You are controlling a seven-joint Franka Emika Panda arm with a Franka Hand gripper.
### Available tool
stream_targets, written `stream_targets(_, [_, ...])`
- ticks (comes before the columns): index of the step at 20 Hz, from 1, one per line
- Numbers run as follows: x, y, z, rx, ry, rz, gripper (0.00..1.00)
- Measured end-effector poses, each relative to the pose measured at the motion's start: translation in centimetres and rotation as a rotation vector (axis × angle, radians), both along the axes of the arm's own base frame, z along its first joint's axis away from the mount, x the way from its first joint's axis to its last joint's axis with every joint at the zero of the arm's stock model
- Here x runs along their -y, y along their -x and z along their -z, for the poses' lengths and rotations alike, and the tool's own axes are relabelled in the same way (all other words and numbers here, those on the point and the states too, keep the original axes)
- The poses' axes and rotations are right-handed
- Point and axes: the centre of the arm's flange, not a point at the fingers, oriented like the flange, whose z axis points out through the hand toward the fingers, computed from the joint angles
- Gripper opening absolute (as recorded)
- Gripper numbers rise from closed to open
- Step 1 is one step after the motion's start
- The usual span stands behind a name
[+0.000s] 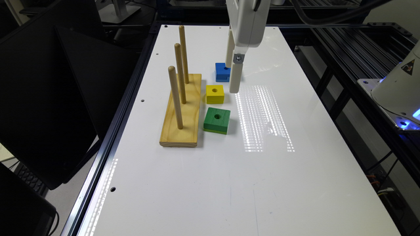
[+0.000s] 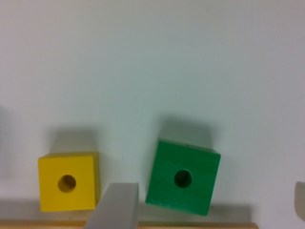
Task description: Pick up green block.
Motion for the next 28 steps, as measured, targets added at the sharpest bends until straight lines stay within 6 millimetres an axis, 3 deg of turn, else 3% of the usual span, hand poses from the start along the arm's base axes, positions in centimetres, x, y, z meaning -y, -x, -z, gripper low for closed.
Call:
stream_targets(10, [-0.1,-0.5,4.6,-0.021,-0.014,0.002,1.00])
stream_targets(19, [-0.5,-0.8,4.3,-0.013,-0.016,-0.004,1.00])
stream_targets(28, [-0.6,-0.8,5.9,-0.024,-0.020,-0.003,1.00])
